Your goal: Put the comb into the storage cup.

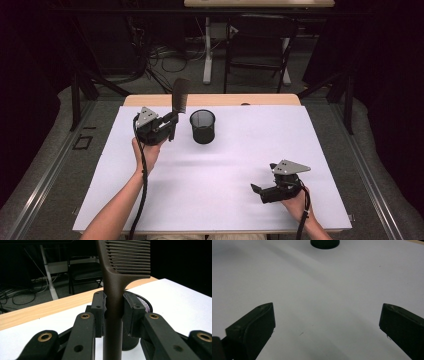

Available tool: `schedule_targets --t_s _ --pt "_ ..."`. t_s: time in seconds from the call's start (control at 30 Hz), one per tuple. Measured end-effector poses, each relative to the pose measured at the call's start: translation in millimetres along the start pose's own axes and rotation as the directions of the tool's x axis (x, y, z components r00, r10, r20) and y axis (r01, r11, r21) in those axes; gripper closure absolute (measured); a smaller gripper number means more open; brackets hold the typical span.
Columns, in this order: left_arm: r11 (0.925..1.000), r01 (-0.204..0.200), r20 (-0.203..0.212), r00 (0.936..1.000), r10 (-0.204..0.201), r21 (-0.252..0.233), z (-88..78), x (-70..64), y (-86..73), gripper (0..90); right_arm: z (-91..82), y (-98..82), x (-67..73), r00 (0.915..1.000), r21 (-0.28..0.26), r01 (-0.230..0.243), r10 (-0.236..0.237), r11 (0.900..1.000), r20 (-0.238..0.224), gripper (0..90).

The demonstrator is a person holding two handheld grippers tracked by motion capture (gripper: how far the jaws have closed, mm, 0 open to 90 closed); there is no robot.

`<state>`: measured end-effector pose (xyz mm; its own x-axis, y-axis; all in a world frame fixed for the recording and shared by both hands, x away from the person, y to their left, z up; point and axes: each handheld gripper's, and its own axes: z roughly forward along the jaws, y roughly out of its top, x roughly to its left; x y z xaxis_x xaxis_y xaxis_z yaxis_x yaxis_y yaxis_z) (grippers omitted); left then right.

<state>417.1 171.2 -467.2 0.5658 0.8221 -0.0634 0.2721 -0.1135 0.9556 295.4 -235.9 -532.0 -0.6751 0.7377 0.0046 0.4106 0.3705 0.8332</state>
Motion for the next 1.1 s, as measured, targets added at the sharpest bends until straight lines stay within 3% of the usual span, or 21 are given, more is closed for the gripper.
schedule_targets --t_s 1.1 --pt "0.9992 -0.017 -0.018 0.9997 0.016 -0.035 14.0 -1.9 20.7 72.5 -1.3 -0.4 -1.5 1.0000 0.001 -0.002 0.002 1.000 0.003 0.0"
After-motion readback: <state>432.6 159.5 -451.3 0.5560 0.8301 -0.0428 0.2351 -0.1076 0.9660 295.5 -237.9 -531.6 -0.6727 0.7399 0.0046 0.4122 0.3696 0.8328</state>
